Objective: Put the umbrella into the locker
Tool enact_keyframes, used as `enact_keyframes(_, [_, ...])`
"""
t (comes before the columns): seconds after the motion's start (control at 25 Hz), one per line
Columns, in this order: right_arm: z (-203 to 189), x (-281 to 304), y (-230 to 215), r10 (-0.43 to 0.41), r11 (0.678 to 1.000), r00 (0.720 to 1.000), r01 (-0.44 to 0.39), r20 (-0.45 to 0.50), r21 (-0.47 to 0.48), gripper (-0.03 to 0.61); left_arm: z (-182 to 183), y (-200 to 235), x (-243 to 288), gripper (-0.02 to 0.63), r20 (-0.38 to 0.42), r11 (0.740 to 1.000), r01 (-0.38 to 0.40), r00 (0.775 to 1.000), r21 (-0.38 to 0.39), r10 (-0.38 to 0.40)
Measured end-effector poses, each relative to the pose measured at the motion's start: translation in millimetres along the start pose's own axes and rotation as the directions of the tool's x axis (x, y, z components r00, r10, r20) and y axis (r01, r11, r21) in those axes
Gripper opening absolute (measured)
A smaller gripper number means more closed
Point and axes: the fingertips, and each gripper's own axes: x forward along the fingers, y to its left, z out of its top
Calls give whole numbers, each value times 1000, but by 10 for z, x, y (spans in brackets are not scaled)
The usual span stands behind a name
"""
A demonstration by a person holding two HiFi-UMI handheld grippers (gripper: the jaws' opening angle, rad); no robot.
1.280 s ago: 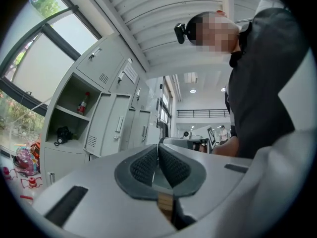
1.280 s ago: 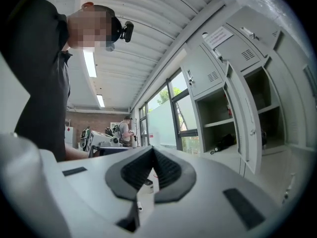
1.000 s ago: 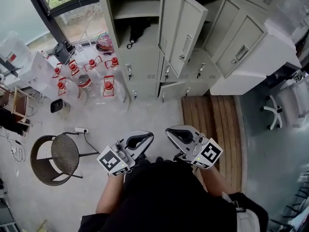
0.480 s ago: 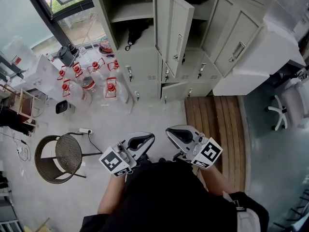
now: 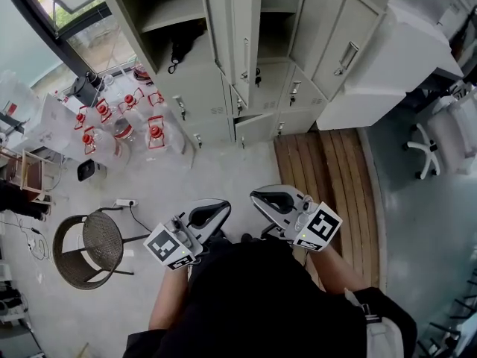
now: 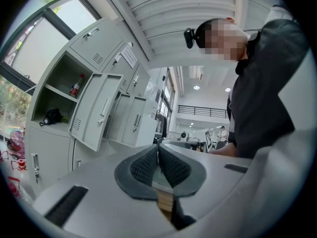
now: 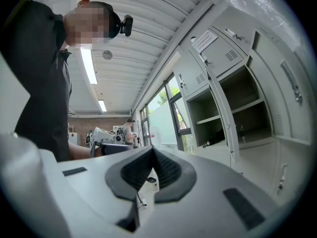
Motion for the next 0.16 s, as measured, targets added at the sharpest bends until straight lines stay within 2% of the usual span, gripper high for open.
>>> enact_keyframes(0.16, [-42,23,-20,34,999,999,-34,-17,-3,11,-33,44,86,20,-13,1000,12,1000,-3,-12])
